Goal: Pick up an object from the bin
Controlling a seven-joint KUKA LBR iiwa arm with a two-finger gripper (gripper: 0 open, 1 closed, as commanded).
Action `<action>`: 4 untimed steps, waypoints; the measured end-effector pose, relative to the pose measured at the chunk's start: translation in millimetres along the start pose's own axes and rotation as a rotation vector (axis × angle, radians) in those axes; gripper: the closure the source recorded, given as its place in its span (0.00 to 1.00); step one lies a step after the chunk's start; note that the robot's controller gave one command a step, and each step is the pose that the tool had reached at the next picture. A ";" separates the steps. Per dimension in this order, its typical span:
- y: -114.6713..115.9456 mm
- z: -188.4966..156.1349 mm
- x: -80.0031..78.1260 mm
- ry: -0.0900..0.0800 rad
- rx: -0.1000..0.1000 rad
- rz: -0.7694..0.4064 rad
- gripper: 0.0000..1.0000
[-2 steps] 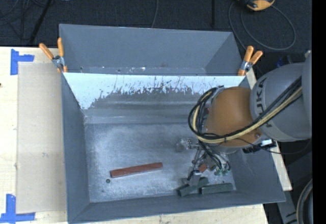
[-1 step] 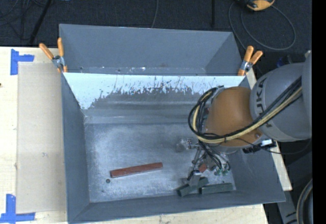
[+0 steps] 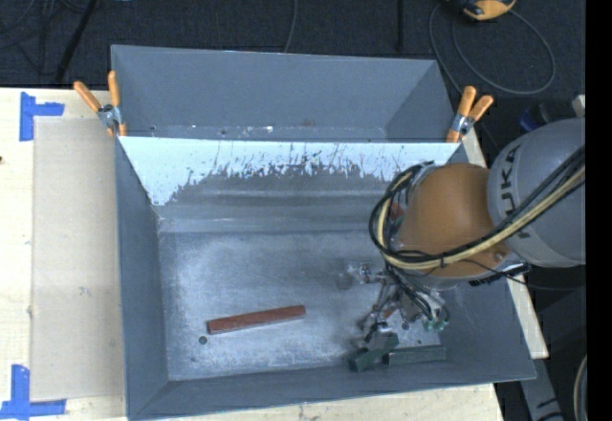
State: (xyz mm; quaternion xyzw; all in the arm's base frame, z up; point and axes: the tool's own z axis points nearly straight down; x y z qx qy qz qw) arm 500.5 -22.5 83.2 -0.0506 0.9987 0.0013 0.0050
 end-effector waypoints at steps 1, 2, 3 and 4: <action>-2.4 -8.5 9.1 0.000 0.005 0.002 0.00; 0.1 -7.5 15.6 0.004 0.000 0.028 0.00; -34.8 -0.4 1.4 0.010 0.002 0.179 0.00; -30.8 2.4 12.6 0.008 0.003 0.229 1.00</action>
Offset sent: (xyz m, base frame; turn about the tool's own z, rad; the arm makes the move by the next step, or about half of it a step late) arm -0.0237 -0.0254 0.0070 0.0446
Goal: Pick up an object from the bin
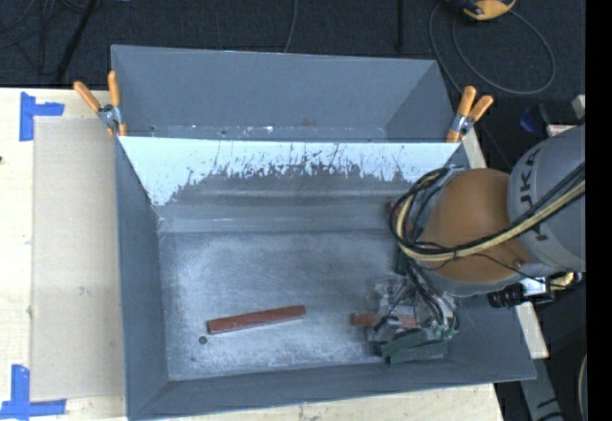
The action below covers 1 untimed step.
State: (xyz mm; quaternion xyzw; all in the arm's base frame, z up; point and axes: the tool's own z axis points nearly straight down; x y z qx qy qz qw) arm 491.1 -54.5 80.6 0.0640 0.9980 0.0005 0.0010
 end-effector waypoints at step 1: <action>0.0 0.0 0.0 0.000 0.000 0.000 1.00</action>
Offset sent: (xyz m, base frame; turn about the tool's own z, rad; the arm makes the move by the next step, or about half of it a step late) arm -0.0019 -0.0832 0.1755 0.0180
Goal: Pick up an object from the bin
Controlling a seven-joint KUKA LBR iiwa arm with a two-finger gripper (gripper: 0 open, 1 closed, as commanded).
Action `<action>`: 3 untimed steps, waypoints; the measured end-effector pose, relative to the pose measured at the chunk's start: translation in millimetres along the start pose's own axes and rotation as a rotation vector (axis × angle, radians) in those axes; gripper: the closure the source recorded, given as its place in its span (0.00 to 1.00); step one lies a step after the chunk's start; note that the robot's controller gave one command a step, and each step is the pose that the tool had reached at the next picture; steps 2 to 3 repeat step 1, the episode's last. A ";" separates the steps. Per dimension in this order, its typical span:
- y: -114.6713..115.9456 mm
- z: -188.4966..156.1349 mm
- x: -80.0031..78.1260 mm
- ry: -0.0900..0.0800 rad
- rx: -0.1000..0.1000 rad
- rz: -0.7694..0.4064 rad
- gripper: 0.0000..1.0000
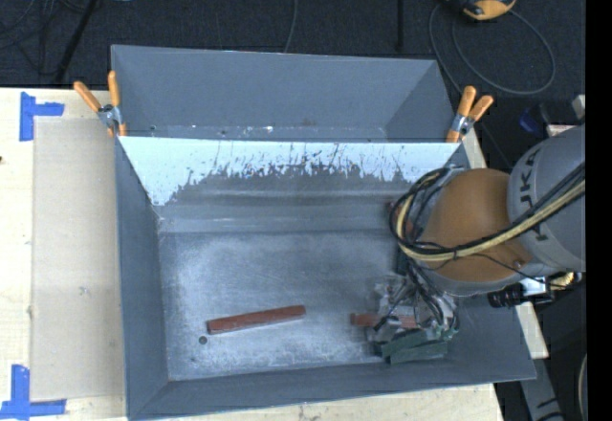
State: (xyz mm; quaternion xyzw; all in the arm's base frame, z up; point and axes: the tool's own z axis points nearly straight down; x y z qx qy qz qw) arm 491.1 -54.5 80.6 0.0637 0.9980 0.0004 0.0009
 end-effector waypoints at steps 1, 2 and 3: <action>-83.6 -178.7 -10.9 -0.007 0.002 0.021 1.00; -83.6 -178.7 -10.9 -0.007 0.002 0.021 1.00; -83.6 -178.7 -10.9 -0.007 0.002 0.021 1.00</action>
Offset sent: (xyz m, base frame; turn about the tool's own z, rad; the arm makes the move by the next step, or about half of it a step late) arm 0.0000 0.0000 0.0000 0.0000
